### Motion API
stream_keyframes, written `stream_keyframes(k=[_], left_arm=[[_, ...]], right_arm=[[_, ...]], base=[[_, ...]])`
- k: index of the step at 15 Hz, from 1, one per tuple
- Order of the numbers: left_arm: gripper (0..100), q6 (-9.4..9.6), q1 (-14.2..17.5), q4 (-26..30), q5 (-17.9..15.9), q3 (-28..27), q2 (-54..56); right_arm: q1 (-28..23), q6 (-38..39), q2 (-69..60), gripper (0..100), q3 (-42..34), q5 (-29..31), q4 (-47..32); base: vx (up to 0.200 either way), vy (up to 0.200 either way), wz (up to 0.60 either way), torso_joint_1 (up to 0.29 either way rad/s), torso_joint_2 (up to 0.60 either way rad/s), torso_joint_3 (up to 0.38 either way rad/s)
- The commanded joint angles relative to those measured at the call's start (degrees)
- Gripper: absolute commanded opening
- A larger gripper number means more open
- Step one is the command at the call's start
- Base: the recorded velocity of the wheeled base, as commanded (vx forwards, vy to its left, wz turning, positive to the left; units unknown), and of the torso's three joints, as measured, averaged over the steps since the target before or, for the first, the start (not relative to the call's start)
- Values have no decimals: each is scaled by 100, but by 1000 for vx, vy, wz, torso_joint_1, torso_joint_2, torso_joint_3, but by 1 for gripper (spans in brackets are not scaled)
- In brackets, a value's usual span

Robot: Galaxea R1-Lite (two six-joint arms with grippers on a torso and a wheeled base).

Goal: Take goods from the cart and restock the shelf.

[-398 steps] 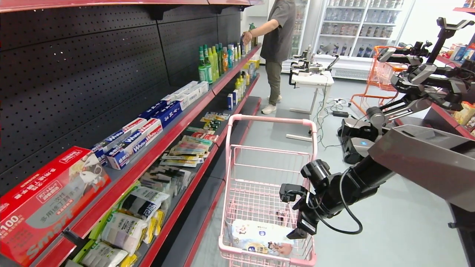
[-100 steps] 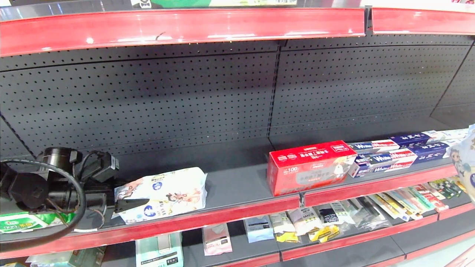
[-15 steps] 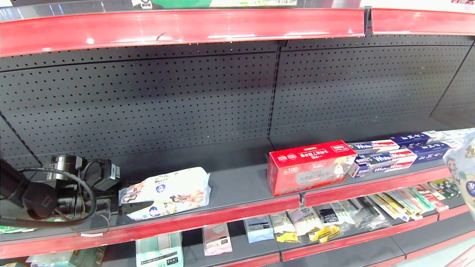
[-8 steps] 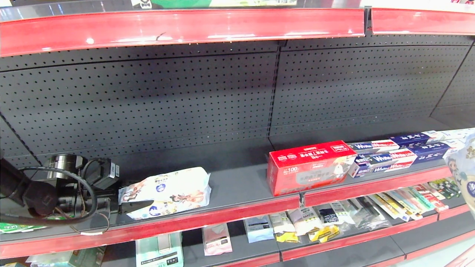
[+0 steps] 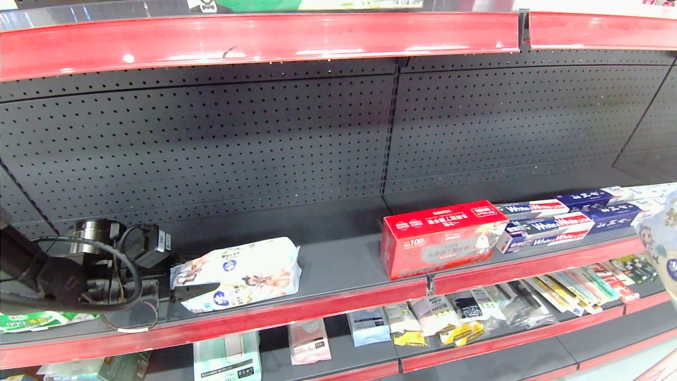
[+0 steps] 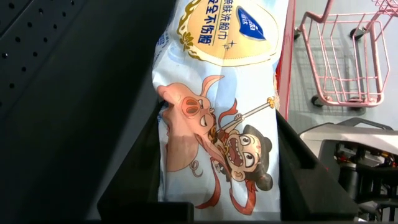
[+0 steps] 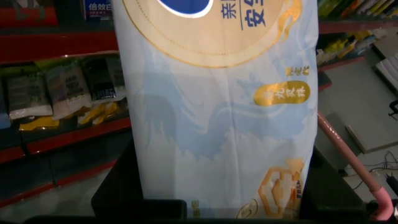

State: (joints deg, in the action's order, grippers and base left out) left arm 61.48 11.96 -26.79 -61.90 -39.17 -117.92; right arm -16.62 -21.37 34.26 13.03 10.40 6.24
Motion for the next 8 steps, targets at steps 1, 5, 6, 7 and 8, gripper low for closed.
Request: stream_keyframes(k=[1, 5, 6, 7, 8], left_arm=[[0, 5, -9, -1, 29, -29, -108], [0, -4, -9, -1, 29, -47, -108], [0, 5, -9, 8, 29, -38, -108], [100, 22, -9, -1, 29, -38, -117], [100, 13, -9, 8, 29, -12, -108]], right_arm=[[0, -8, 11, 0, -20, -3, 0], [0, 1, 2, 0, -55, -3, 0], [0, 1, -7, 0, -73, -3, 0], [0, 1, -7, 0, -73, -3, 0], [0, 1, -7, 0, -81, -3, 0]], base=[[0, 0, 0, 0, 0, 0], [0, 0, 0, 0, 0, 0], [0, 0, 0, 0, 0, 0], [0, 0, 0, 0, 0, 0], [0, 0, 0, 0, 0, 0]])
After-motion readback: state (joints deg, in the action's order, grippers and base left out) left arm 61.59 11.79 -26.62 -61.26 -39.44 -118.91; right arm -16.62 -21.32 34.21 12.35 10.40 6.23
